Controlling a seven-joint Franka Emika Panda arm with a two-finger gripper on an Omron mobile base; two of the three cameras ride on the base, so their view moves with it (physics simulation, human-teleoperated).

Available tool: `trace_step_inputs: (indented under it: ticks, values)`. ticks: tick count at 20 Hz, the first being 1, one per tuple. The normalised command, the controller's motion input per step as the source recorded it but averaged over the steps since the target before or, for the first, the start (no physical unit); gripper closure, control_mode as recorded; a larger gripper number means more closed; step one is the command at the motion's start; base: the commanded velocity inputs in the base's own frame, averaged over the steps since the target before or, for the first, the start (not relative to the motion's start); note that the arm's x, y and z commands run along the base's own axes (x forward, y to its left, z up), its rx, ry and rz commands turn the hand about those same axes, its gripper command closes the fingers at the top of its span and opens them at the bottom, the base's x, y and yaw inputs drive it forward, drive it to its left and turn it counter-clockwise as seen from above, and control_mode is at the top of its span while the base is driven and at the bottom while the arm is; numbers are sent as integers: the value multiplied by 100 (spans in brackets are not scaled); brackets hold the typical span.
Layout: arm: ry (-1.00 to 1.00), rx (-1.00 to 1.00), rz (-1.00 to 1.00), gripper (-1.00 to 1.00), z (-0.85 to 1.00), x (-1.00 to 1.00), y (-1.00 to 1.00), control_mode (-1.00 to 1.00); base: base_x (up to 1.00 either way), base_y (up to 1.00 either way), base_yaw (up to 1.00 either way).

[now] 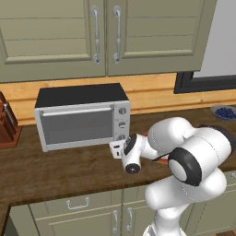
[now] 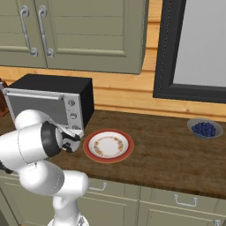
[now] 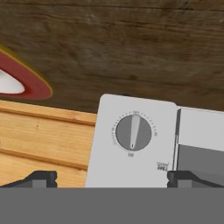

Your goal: Pick up the kebab skewer and baguette bread, and place them inside the toaster oven. Close the toaster oven door and start by setting the timer.

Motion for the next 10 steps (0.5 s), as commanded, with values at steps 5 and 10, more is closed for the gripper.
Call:
trace_step_inputs:
  ticks: [5, 10]
  values:
    - [0, 0, 1, -100, -2, 13, 0, -100, 0, 0, 0]
    - [0, 0, 1, -100, -9, 4, 0, -100, 0, 0, 0]
